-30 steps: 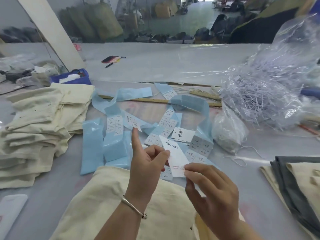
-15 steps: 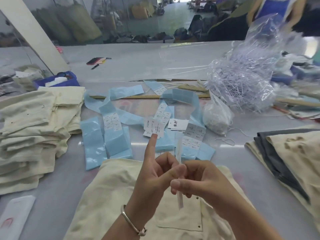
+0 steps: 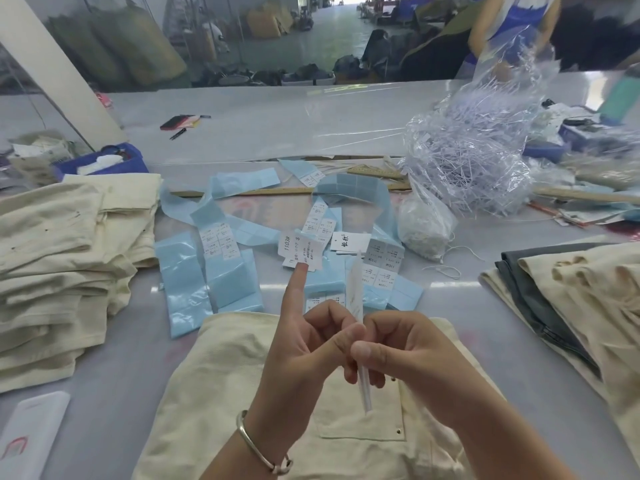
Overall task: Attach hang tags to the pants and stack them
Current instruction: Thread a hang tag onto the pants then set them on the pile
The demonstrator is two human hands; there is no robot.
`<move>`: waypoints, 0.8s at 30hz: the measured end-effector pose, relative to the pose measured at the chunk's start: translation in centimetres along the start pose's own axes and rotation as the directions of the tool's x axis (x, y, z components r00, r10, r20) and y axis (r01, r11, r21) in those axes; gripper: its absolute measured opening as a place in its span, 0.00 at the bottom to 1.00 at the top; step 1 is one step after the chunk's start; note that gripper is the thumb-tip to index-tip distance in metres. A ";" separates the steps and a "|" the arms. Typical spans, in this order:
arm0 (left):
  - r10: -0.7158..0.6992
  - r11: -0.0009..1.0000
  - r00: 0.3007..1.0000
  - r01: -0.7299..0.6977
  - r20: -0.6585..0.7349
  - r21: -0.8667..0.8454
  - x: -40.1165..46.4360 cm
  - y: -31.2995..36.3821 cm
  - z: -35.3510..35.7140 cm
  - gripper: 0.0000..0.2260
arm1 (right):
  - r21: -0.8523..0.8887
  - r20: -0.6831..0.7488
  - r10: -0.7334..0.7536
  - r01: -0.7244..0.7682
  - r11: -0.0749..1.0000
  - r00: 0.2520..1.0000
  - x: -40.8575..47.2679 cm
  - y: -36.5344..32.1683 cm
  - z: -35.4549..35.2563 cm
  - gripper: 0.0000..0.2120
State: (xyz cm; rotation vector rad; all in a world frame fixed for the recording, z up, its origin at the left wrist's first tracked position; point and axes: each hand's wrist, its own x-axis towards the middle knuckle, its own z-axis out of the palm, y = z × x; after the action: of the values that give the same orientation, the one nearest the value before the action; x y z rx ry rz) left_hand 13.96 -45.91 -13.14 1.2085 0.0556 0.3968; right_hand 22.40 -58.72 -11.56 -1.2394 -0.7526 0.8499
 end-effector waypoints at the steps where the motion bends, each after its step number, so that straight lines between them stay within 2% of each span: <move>1: -0.002 1.000 1.000 0.002 -0.004 -0.004 -0.1 0.1 0.0 0.43 | 0.005 0.005 -0.005 0.005 1.000 1.000 0.0 0.0 0.1 0.12; 9: -0.029 0.999 0.999 0.027 -0.043 -0.045 -0.4 0.6 -0.1 0.44 | 0.062 0.059 -0.014 0.011 0.998 0.998 0.3 0.4 0.0 0.15; 14: -0.052 0.998 0.996 0.048 -0.072 -0.050 -0.4 0.3 -0.1 0.40 | 0.110 0.053 0.012 -0.018 0.994 0.998 0.2 1.3 -0.6 0.24; 18: -0.041 0.998 0.996 0.037 -0.085 -0.047 -0.1 -0.2 0.0 0.37 | 0.179 0.068 0.035 -0.047 0.983 0.997 0.3 1.4 -0.5 0.23; 21: -0.028 0.999 0.995 0.025 -0.094 -0.032 0.2 -0.7 -0.2 0.38 | 0.252 0.070 0.070 -0.085 0.964 0.995 0.3 1.4 -1.0 0.30; 24: -0.039 0.999 0.993 0.037 -0.108 -0.017 0.6 -0.8 -0.1 0.39 | 0.271 0.072 0.063 -0.080 0.959 0.995 0.3 1.6 -1.4 0.31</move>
State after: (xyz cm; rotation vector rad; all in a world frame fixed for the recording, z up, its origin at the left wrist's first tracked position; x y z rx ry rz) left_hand 14.66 -45.89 -13.78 1.1686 0.1684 0.4288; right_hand 23.53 -58.91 -13.37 -1.0008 -0.6189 1.0204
